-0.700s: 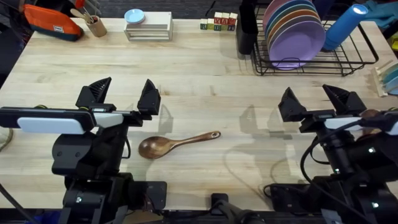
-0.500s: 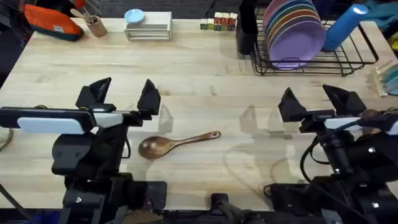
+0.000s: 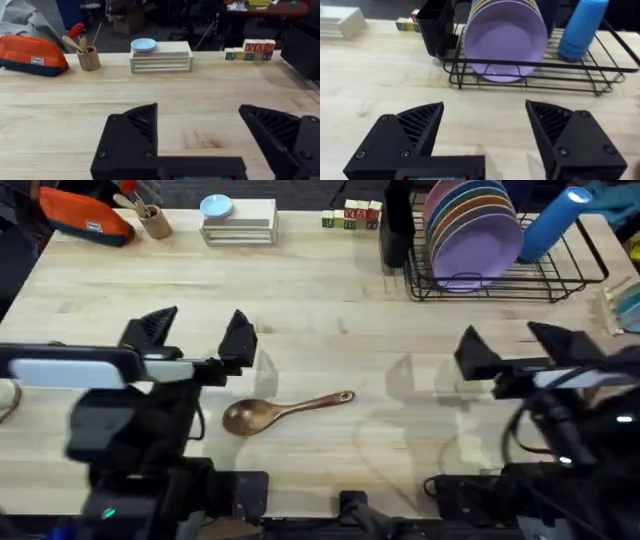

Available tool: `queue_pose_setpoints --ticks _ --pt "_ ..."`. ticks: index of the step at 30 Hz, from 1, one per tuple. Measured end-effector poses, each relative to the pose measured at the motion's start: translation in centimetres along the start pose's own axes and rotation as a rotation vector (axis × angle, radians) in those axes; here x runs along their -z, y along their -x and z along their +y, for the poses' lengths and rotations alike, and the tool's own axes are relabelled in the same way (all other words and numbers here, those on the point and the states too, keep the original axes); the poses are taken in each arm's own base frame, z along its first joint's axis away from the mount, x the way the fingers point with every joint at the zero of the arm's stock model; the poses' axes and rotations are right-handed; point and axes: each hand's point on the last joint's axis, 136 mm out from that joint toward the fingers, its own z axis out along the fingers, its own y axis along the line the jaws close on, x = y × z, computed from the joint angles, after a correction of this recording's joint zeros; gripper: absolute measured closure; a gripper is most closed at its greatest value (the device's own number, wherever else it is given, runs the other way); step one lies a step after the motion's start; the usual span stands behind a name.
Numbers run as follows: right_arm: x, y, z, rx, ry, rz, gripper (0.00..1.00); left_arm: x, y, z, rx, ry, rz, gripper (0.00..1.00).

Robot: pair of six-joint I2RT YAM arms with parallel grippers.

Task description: Pick up the spoon on the table one by one and put them onto the rack

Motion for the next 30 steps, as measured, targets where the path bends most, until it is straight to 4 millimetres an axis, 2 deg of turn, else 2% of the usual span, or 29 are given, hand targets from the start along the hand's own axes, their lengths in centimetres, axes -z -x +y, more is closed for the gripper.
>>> queue_pose_setpoints --ticks 2,8,13,17,22,26,30 --pt "1.1 1.7 -0.3 0.002 -0.015 0.023 0.006 0.7 1.6 0.0 0.0 0.0 0.012 0.008" --pt "4.4 9.6 -1.2 0.007 -0.056 0.054 0.005 2.7 8.2 0.0 -0.003 0.0 0.064 0.008" --pt "4.5 13.2 -1.4 0.011 -0.058 0.205 0.006 2.3 11.7 -0.1 -0.002 -0.001 0.176 0.008" --pt "3.7 14.7 -1.4 0.015 -0.054 0.356 0.006 1.2 13.8 -0.1 -0.002 -0.003 0.283 0.008" --pt "2.4 16.0 -1.5 0.019 -0.048 0.52 0.006 -0.4 14.9 -0.1 -0.001 -0.003 0.411 0.008" --pt "0.7 16.6 -1.5 0.02 -0.047 0.566 0.006 -1.7 14.9 -0.1 -0.001 -0.003 0.479 0.008" --pt "0.2 15.6 -1.5 0.021 -0.045 0.619 0.006 -2.6 13.9 -0.2 0.001 -0.007 0.529 0.008"
